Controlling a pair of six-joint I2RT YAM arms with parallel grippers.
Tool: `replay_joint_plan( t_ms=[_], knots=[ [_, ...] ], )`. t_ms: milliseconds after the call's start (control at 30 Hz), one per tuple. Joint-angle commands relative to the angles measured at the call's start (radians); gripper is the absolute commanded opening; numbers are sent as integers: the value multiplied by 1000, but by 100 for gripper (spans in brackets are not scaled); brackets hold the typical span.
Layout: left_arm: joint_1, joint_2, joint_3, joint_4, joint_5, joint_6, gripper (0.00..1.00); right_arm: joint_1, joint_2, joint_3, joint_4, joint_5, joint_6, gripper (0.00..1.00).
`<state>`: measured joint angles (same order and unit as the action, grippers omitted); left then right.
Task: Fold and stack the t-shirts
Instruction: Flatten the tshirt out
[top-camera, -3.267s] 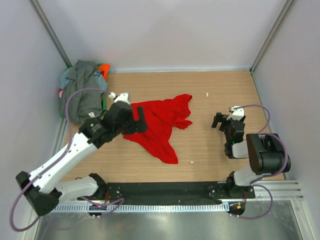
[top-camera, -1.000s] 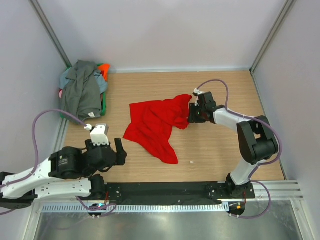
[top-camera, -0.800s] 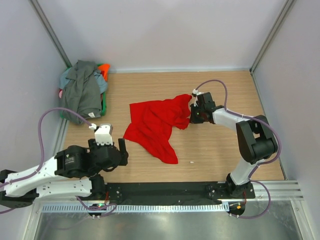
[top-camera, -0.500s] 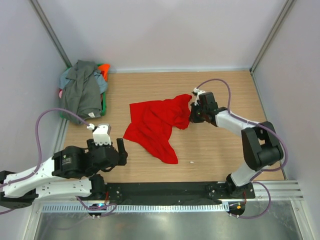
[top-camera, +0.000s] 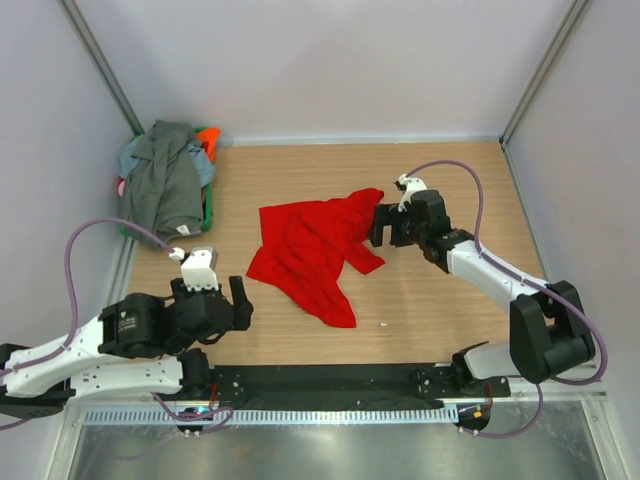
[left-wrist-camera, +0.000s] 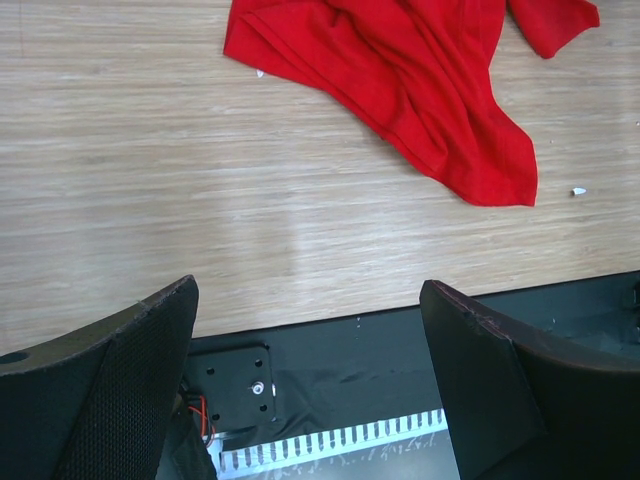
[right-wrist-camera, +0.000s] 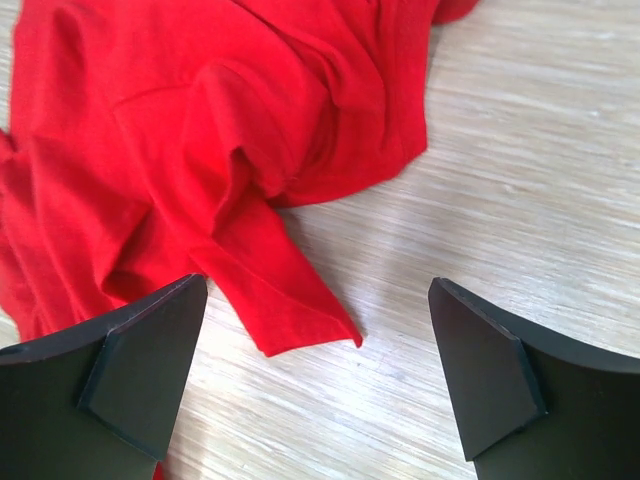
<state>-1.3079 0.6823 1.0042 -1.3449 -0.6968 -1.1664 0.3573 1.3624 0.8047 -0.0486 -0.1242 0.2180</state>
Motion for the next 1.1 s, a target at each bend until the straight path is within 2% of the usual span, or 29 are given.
replay_joint_plan(
  t_ms=[0,100,167,300,333,533,1033,1067],
  knots=[
    [-2,-10,17,-34,-44,-10,92,3,30,8,20,23,1,100],
    [-2,-20,16,-39,-49,-16,92,3,50,8,21,-6,-2,99],
    [-2,-27,16,-39,-50,-18,91,3,79,13,15,-44,1,95],
    [-2,-41,14,-39,-50,-21,90,6,113,8,-10,-95,18,74],
    [-2,-43,14,-37,-50,-21,90,8,107,1,-14,-92,29,72],
    [-2,-58,11,-31,-52,-19,89,9,113,-67,6,-49,70,71],
    [-2,-50,8,-19,-43,-6,89,40,213,-67,35,-3,73,60],
    [-2,-50,8,-17,-41,-4,89,51,224,-55,32,6,72,55]
  ],
)
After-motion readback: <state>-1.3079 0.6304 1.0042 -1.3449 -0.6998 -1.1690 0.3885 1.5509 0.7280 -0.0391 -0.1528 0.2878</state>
